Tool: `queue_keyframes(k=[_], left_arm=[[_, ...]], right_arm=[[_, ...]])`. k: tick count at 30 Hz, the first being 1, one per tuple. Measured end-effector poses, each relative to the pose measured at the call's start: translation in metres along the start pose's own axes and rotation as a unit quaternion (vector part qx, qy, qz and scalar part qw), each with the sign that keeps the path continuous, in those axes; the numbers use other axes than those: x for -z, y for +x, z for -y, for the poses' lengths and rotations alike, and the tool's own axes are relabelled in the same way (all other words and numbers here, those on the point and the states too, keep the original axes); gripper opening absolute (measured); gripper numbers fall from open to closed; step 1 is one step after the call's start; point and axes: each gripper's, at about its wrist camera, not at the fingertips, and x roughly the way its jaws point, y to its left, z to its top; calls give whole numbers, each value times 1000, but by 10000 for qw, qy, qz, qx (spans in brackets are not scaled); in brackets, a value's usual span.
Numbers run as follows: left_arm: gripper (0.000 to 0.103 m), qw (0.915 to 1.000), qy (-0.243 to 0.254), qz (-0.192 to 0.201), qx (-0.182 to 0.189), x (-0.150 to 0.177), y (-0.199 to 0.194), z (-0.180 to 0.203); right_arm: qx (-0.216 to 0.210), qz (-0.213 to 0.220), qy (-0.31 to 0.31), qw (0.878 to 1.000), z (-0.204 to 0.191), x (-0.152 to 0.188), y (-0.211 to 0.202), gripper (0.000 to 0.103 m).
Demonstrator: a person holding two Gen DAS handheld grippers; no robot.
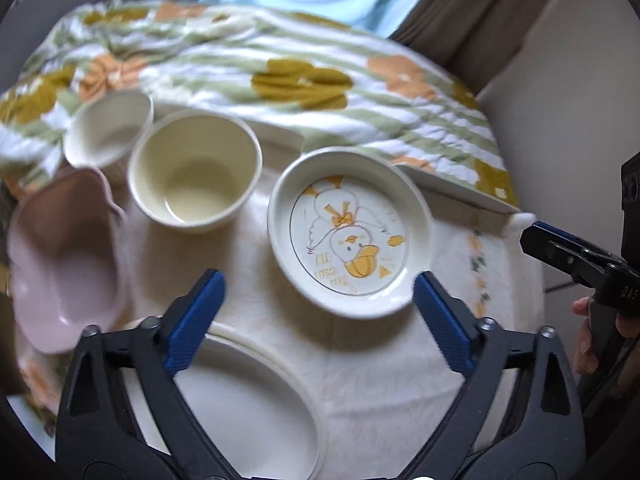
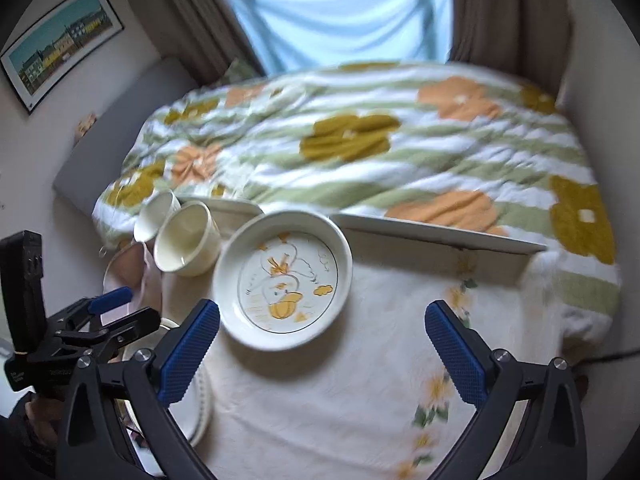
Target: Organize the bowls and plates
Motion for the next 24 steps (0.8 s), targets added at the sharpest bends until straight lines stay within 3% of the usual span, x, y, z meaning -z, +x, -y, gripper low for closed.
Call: queue_keyframes(k=[2, 6, 8, 13, 14, 16, 24], left_arm=[[69, 9995, -227, -187, -131, 1, 24, -2], [53, 9962, -681, -412, -343, 2, 60, -13], [42, 9946, -821, -483, -421, 2, 72, -16], [35, 9925, -963, -530, -541, 4, 89, -16], [31, 9923, -979, -532, -538, 4, 90, -15], [21, 9919, -1003, -544, -554, 4, 94, -14], [20, 9919, -1028, -466, -585, 1, 97, -14]], right_arm=[[-177, -191, -130, 9996, 13, -6, 21, 100], [-645, -667, -442, 9947, 33, -20, 70, 67], [-735, -861, -688, 9912, 35, -24, 92, 59], [-1015, -1070, -894, 9850, 38, -27, 121, 41], [-1054, -1097, -901, 9842, 39, -28, 124, 34], [-1108, -1123, -937, 9830, 40, -30, 130, 32], [-1313, -1139, -1006, 9796, 42, -38, 147, 17]])
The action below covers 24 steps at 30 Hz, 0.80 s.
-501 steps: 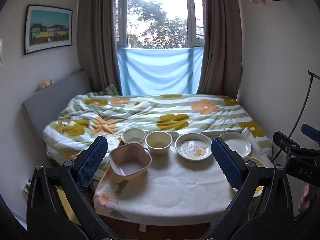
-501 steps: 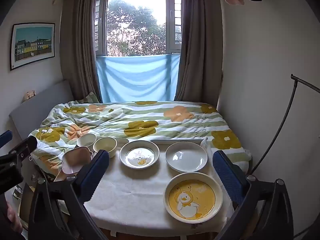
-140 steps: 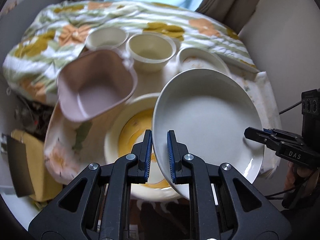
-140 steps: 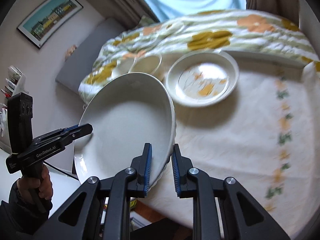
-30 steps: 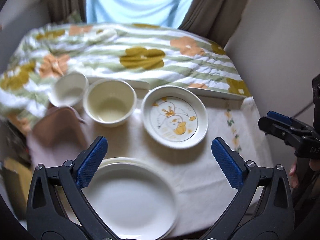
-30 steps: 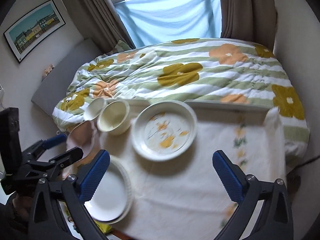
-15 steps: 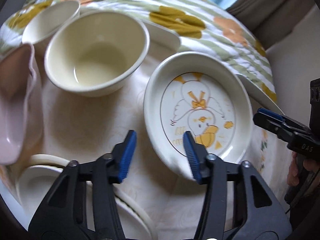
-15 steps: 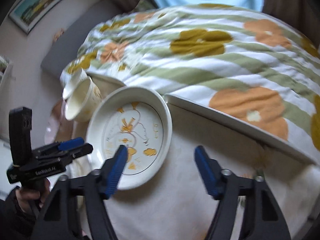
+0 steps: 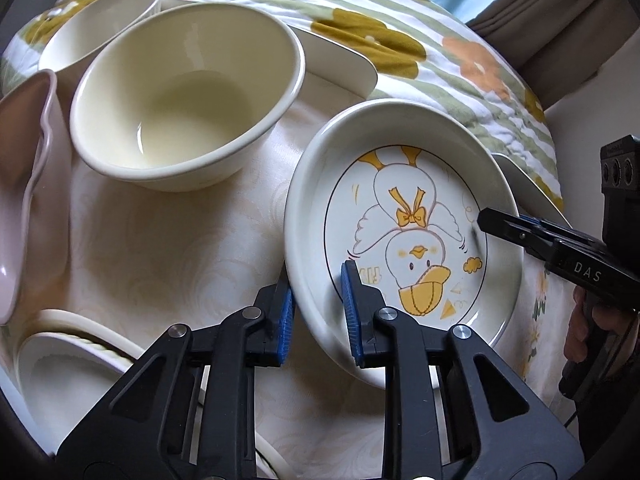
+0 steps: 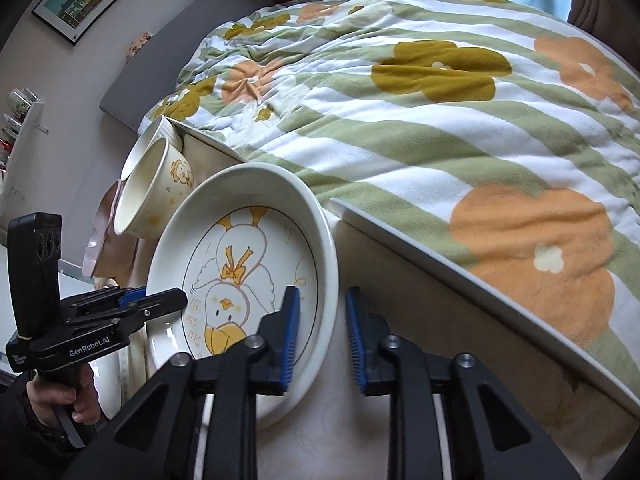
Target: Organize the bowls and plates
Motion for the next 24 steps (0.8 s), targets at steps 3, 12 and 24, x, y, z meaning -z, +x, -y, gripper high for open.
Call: queue_keyframes(k=[3, 12, 24], left_arm=[[20, 10000, -12, -28, -2, -1, 0, 0], [20, 9995, 282, 109, -8, -3, -24, 12], [19, 9943, 974, 317, 308, 34, -110, -11]], right_arm=[[-42, -14, -112, 9999, -3, -1, 3, 18], [-62, 191, 16, 9998, -9, 9, -16, 18], [138, 670, 596, 9959, -80, 43, -75, 18]])
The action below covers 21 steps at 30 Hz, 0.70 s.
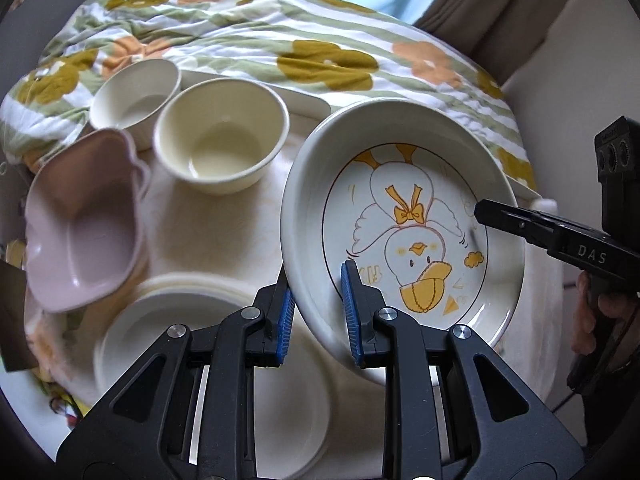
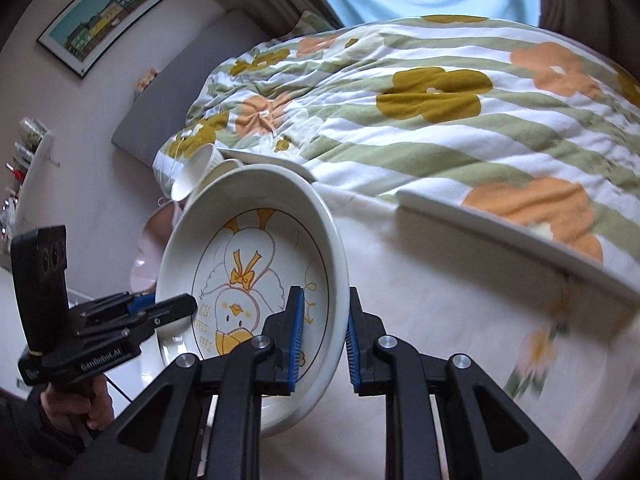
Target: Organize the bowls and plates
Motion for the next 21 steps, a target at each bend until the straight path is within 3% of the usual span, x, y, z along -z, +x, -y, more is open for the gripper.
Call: queue_keyframes(k=[10, 16, 21], left_arm=[[19, 9960, 741, -272, 424, 52, -48, -68], [19, 9927, 951, -546, 500, 73, -39, -108], [20, 9913, 1074, -575, 493, 84, -27, -128]], right_arm=[[496, 306, 913, 9941, -86, 75, 1, 18], [751, 345, 1231, 9889, -120, 113, 28, 17], [1059, 381, 1245, 9858, -134, 123, 43, 17]])
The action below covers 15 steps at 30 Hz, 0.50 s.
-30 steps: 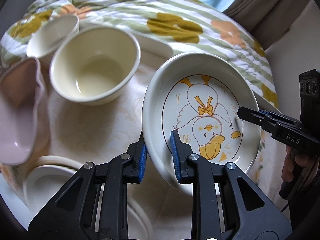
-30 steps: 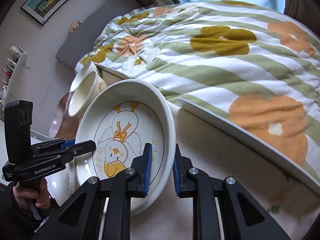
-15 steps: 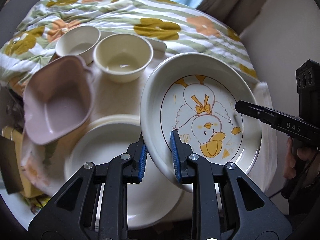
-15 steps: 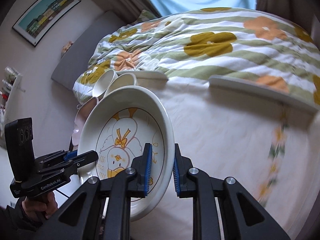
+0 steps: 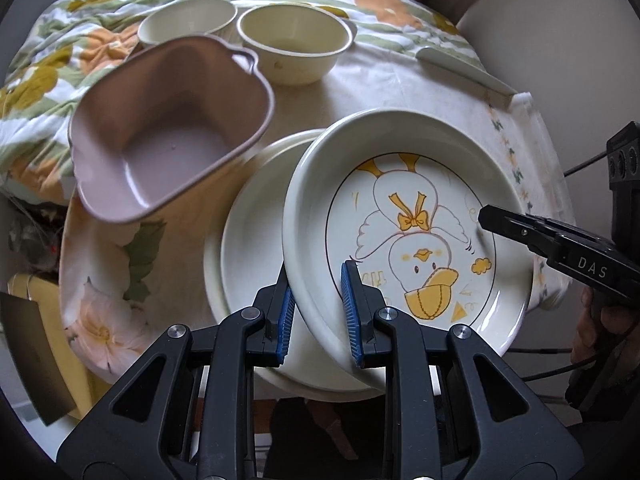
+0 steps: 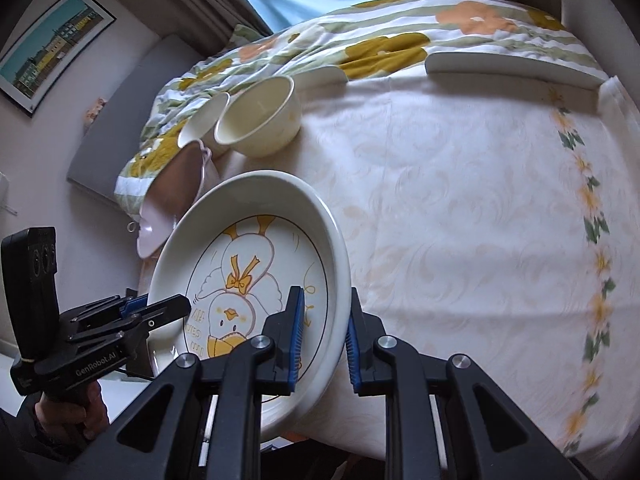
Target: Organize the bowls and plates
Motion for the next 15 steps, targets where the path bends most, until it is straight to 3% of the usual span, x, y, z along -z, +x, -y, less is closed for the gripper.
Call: queue_keyframes(k=[15], left_arm=[[20, 9963, 546, -4, -661, 3, 25, 9]], right_arm=[[571, 129, -454, 9973, -18, 15, 16, 17]])
